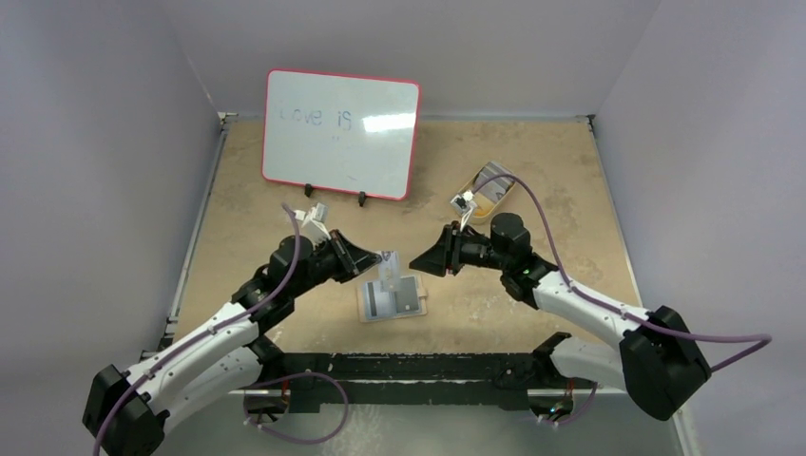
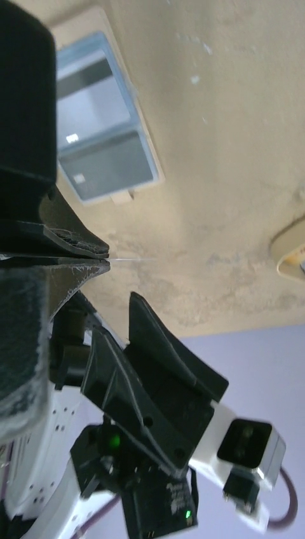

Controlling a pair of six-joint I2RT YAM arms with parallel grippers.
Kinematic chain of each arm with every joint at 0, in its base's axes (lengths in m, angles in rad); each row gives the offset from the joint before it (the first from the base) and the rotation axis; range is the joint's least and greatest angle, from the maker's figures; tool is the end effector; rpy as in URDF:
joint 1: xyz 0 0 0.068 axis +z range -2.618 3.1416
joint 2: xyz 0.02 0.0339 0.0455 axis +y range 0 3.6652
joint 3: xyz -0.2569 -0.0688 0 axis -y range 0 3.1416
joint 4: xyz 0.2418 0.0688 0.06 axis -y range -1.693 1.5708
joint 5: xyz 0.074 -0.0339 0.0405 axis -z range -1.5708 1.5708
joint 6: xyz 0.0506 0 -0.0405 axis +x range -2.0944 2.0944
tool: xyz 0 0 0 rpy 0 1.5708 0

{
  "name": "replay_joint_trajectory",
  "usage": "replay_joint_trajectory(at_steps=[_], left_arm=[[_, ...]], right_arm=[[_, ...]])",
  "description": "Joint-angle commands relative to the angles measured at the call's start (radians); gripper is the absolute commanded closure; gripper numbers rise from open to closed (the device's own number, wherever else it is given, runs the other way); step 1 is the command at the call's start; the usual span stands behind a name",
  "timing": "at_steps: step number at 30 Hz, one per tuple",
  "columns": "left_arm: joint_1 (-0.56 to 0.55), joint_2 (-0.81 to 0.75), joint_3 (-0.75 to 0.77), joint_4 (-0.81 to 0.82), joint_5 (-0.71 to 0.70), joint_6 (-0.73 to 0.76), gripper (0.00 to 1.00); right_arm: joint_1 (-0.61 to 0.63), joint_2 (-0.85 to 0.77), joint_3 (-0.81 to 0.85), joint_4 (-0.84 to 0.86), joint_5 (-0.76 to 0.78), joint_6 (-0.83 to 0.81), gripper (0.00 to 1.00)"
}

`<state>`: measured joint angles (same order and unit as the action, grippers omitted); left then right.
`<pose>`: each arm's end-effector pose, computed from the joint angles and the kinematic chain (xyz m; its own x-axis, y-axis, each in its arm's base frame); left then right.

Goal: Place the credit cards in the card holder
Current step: Pick up the credit card from the storage box, then insert the credit card into the card holder.

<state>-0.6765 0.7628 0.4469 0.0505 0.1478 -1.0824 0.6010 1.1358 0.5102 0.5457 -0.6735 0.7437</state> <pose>0.1532 -0.1326 0.2404 -0.7407 -0.5255 -0.4187 0.1619 0.4652 -0.8703 0.1934 0.1708 0.2445 -0.6949 0.1652 -0.6999 -0.6581 0.2463 0.7115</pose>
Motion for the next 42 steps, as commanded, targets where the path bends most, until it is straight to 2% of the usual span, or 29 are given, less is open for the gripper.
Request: replay_joint_trajectory(at_steps=[1, 5, 7, 10, 19, 26, 31, 35, 42], left_arm=[[-0.001, 0.036, -0.009, -0.072, -0.073, 0.044, 1.00], [0.003, 0.088, -0.051, -0.062, -0.108, 0.037, 1.00], [0.010, 0.154, -0.072, 0.001, -0.070, 0.010, 1.00], [0.010, 0.247, -0.094, 0.096, -0.007, -0.021, 1.00], [0.011, 0.347, -0.088, 0.101, -0.002, 0.064, 1.00], [0.011, 0.392, -0.125, 0.160, 0.008, 0.057, 1.00], [0.013, 0.418, -0.159, 0.229, -0.005, 0.032, 1.00], [0.012, 0.429, -0.164, 0.255, 0.012, 0.021, 1.00], [0.013, 0.371, -0.142, 0.232, 0.073, -0.009, 1.00]], right_arm=[[0.000, -0.003, 0.027, -0.132, 0.145, -0.093, 0.52], [0.000, 0.054, 0.022, -0.199, 0.267, -0.084, 0.51], [0.000, 0.102, 0.034, -0.233, 0.321, -0.092, 0.52], [0.000, 0.175, 0.058, -0.251, 0.326, -0.104, 0.54], [0.014, 0.302, 0.086, -0.215, 0.328, -0.105, 0.59], [0.040, 0.340, 0.073, -0.153, 0.310, -0.107, 0.65], [0.050, 0.356, 0.073, -0.176, 0.318, -0.110, 0.68], [0.054, 0.366, 0.097, -0.273, 0.358, -0.149, 0.75], [0.057, 0.380, 0.084, -0.276, 0.370, -0.146, 0.81]])
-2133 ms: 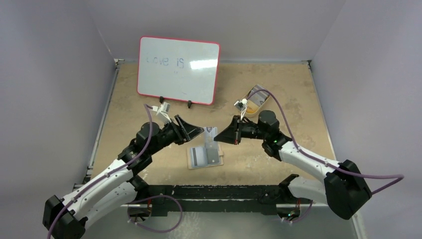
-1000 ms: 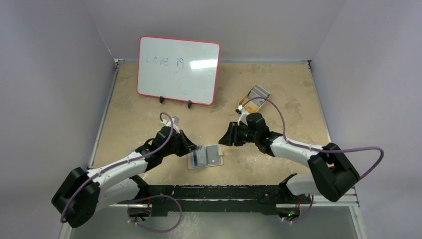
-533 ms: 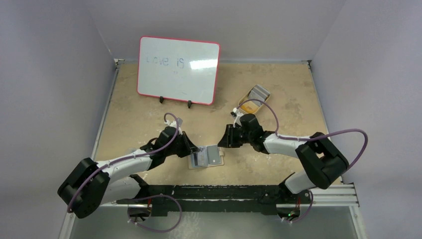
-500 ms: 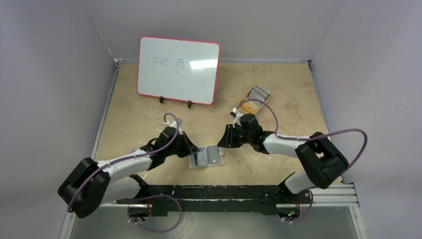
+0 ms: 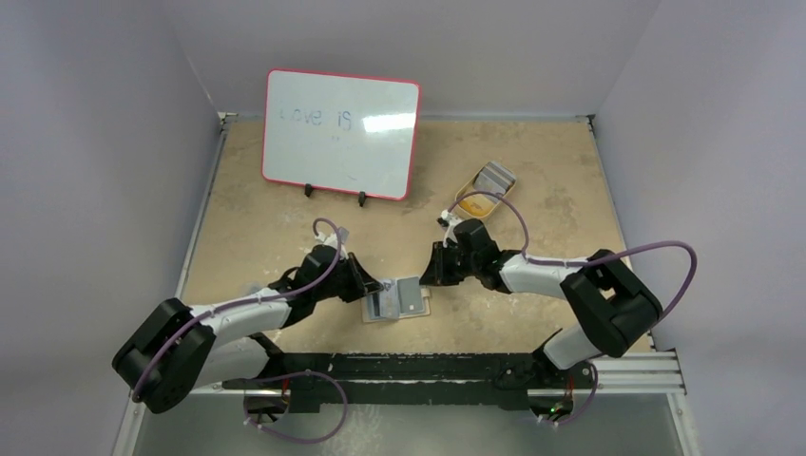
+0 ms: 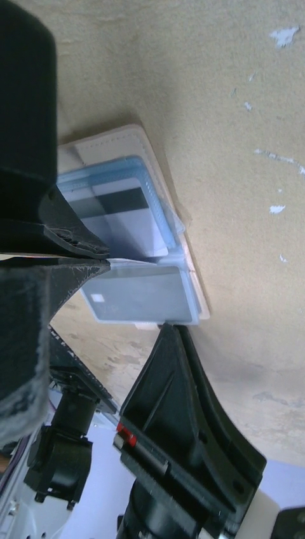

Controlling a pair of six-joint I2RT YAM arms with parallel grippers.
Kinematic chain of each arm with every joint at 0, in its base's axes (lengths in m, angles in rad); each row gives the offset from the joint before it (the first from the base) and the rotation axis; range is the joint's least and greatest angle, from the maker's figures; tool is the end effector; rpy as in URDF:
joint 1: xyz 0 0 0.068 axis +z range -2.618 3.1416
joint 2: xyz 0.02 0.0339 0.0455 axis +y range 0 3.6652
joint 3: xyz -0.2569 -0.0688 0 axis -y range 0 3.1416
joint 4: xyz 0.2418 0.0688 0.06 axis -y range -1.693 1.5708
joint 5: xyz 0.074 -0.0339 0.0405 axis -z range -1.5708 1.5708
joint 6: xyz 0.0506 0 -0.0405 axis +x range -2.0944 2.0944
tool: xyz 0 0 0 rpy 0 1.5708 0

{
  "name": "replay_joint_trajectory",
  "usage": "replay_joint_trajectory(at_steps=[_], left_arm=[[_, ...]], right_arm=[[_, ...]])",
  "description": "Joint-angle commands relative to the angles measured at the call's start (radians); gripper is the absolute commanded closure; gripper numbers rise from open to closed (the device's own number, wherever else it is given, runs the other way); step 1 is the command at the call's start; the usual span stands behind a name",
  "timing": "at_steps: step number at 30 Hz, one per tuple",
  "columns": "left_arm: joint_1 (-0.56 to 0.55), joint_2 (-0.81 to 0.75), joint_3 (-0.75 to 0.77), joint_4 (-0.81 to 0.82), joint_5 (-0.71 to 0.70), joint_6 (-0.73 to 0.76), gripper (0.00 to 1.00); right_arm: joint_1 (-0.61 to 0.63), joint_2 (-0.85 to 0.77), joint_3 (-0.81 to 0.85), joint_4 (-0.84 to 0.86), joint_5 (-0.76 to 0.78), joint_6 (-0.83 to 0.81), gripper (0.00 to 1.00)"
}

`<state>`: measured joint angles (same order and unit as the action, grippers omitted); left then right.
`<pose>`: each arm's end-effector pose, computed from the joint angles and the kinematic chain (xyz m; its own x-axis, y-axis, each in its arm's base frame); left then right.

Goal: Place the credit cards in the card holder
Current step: Insert the credit card into the card holder.

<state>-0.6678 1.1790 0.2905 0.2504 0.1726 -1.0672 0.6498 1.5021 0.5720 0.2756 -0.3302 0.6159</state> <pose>0.1677 -0.1433 0.1273 -0.8549 -0.4247 -0.2980 -0.0630 0.6551 -0.7529 0.2223 0.1895 0.1376 -0.8446 0.0446 -0.5335 -0.3543 0.7005 0.6194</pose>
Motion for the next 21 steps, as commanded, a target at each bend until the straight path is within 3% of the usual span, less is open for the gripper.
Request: replay_joint_trajectory(at_steps=[1, 6, 21], left_arm=[[0.004, -0.058, 0.018, 0.018, 0.047, -0.028, 1.00], [0.004, -0.087, 0.027, -0.003, 0.031, -0.031, 1.00], [0.004, 0.032, 0.037, 0.027, 0.027, -0.002, 1.00]], right_arm=[[0.008, 0.017, 0.020, 0.000, 0.027, -0.016, 0.82], [0.012, 0.042, 0.001, 0.025, 0.024, -0.005, 0.84], [0.016, 0.027, -0.010, 0.017, 0.033, -0.007, 0.85]])
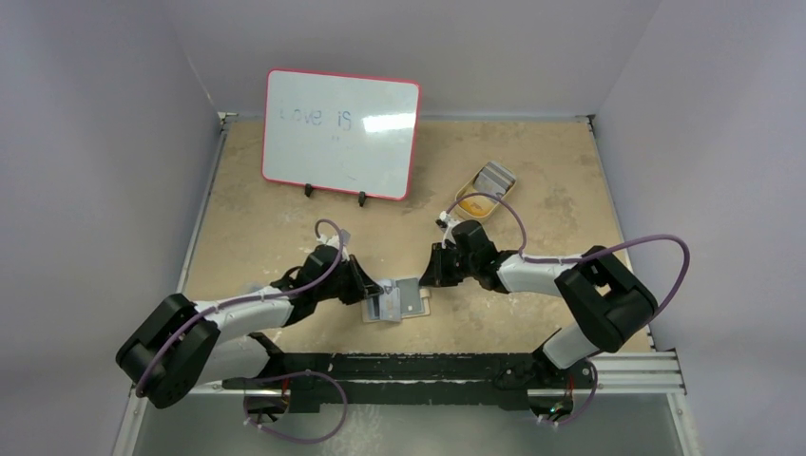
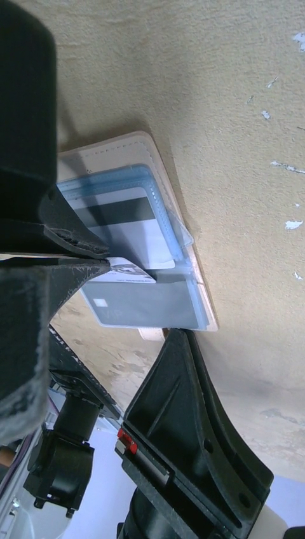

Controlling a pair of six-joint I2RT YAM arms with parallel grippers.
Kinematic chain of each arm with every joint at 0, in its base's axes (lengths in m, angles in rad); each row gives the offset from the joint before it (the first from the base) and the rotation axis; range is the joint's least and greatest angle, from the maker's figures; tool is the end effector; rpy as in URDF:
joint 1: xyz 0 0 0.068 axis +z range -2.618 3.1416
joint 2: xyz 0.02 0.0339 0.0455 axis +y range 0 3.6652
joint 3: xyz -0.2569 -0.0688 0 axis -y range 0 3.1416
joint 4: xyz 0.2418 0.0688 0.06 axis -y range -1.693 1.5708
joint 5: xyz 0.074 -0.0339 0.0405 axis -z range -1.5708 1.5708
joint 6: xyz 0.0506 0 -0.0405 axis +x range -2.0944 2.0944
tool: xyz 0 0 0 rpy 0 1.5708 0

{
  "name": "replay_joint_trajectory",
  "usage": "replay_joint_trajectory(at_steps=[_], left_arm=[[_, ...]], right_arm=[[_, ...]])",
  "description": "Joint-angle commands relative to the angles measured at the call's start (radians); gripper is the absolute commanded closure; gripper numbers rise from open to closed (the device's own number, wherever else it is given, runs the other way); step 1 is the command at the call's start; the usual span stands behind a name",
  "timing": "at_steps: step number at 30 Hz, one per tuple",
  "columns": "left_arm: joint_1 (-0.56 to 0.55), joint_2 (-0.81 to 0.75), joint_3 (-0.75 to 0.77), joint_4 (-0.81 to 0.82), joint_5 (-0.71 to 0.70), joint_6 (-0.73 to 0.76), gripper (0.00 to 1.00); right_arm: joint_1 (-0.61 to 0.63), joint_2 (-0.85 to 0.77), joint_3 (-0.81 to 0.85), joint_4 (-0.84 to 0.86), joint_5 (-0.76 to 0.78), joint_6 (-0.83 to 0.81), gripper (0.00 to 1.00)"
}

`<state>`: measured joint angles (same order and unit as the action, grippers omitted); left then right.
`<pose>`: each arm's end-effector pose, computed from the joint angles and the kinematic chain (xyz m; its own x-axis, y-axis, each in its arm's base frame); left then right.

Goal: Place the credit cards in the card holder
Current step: Insert the credit card into the card holder.

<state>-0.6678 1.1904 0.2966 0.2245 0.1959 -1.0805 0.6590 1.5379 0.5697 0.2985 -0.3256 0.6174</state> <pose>0.1665 -0.1439 0.1244 -0.8710 -0.4151 -0.2628 -0.0873 0.6571 -0.7487 0.2222 0.1926 0.1294 -0.8508 0.0348 -0.5243 -0.3506 0.7056 0.6158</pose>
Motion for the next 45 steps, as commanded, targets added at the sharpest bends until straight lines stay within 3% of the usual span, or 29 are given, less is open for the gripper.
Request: replay_joint_trajectory(at_steps=[1, 9, 17, 33, 45], left_arm=[[0.004, 0.022, 0.033, 0.052, 0.000, 0.010, 1.00], [0.004, 0.021, 0.031, 0.021, -0.091, 0.028, 1.00], [0.004, 0.084, -0.003, 0.143, -0.060, 0.002, 1.00], [0.004, 0.097, -0.020, 0.177, -0.114, 0.027, 1.00], [0.002, 0.064, 0.022, 0.079, -0.145, 0.129, 1.00]], right_arm=[[0.007, -0.007, -0.007, -0.006, 0.026, -0.009, 0.85], [0.009, -0.011, -0.019, -0.005, 0.026, -0.004, 0.84], [0.014, -0.005, -0.031, 0.005, 0.025, 0.006, 0.83], [0.016, -0.001, -0.035, 0.017, 0.019, 0.028, 0.81], [0.016, 0.023, -0.027, 0.025, 0.010, 0.027, 0.81]])
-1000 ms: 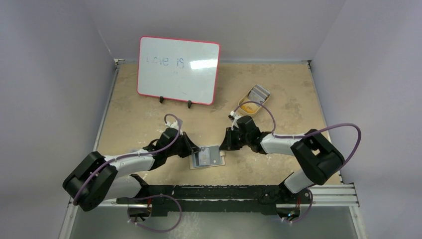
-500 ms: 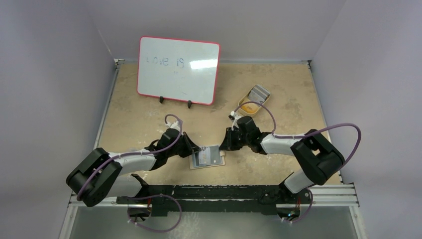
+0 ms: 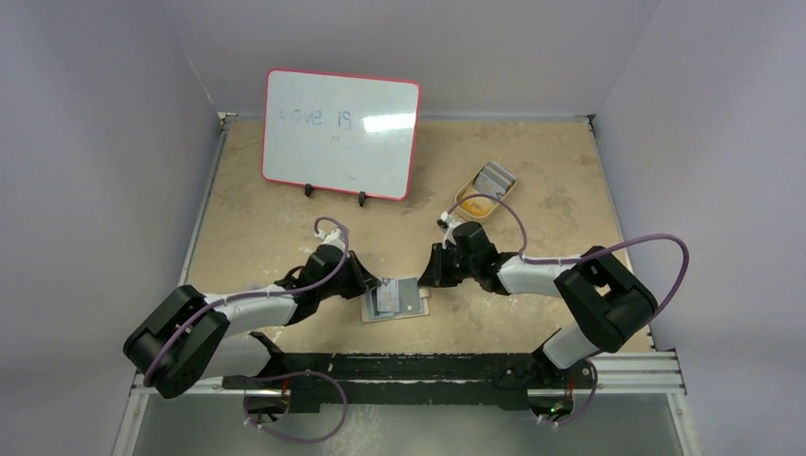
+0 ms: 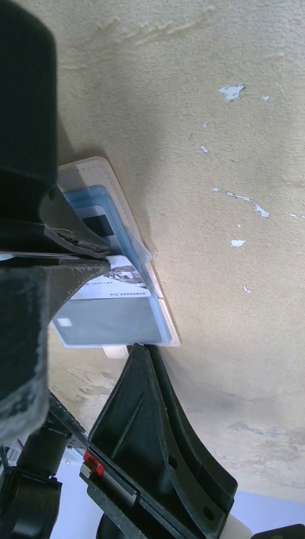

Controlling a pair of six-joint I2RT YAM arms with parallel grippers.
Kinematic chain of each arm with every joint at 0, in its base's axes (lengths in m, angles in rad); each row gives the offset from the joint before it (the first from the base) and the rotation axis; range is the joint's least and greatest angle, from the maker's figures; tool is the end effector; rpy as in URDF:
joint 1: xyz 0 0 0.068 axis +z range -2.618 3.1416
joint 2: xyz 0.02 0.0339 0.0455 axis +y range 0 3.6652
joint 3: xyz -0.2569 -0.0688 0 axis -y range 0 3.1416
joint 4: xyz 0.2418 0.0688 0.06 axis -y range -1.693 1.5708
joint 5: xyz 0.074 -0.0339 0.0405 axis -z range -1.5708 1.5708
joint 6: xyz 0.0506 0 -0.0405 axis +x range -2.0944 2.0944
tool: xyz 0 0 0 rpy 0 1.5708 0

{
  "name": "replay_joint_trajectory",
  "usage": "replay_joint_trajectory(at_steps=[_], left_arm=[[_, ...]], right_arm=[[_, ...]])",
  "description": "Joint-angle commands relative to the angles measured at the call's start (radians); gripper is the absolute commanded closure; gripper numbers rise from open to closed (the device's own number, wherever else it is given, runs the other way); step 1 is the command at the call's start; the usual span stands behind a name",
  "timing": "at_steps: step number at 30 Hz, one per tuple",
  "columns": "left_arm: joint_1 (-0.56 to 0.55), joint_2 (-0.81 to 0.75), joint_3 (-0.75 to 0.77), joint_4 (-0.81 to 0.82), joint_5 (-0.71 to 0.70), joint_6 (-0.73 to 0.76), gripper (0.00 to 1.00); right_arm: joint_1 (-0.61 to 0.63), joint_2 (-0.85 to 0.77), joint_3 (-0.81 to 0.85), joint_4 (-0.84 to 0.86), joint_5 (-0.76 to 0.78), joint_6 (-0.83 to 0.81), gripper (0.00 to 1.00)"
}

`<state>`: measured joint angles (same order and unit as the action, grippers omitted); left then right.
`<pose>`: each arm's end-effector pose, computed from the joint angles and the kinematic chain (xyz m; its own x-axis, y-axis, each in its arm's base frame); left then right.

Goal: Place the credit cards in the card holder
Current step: Insert the credit card into the card holder.

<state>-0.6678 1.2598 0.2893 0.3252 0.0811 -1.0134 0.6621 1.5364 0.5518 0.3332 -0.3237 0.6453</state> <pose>0.1756 -0.1437 0.1176 -0.8167 -0.4331 -0.3813 -0.0474 0.7089 -0.7038 0.2203 0.1922 0.1281 -0.8526 0.0584 -0.5193 -0.3374 0.6973 0.6324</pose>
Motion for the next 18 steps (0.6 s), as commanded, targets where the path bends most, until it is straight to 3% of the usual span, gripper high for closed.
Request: replay_joint_trajectory(at_steps=[1, 18], left_arm=[[0.002, -0.003, 0.025, -0.010, -0.025, 0.057, 1.00], [-0.021, -0.001, -0.107, 0.209, 0.015, -0.146, 1.00]], right_arm=[[0.013, 0.027, -0.012, -0.006, 0.007, 0.002, 0.81], [0.013, 0.030, -0.064, 0.083, 0.031, 0.103, 0.82]])
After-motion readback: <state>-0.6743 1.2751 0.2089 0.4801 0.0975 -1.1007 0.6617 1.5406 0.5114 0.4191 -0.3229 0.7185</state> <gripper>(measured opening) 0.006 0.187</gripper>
